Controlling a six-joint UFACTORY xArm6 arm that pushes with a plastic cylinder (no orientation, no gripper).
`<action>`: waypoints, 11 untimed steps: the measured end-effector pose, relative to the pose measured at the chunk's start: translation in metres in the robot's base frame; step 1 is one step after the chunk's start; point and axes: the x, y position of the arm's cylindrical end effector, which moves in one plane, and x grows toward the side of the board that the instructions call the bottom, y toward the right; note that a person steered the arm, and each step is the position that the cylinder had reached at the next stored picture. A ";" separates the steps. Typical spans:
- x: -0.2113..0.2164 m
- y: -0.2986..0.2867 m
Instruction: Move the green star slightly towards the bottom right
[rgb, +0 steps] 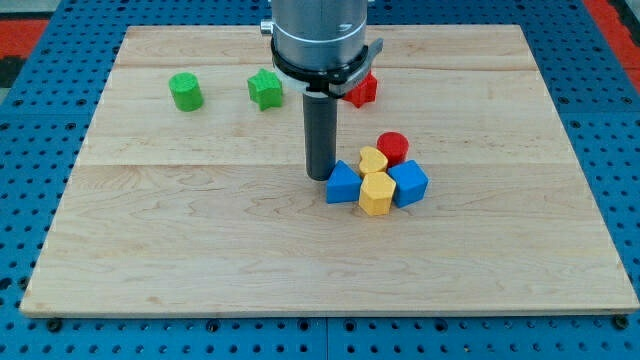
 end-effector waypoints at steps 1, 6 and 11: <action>-0.005 -0.018; -0.147 -0.129; -0.136 -0.044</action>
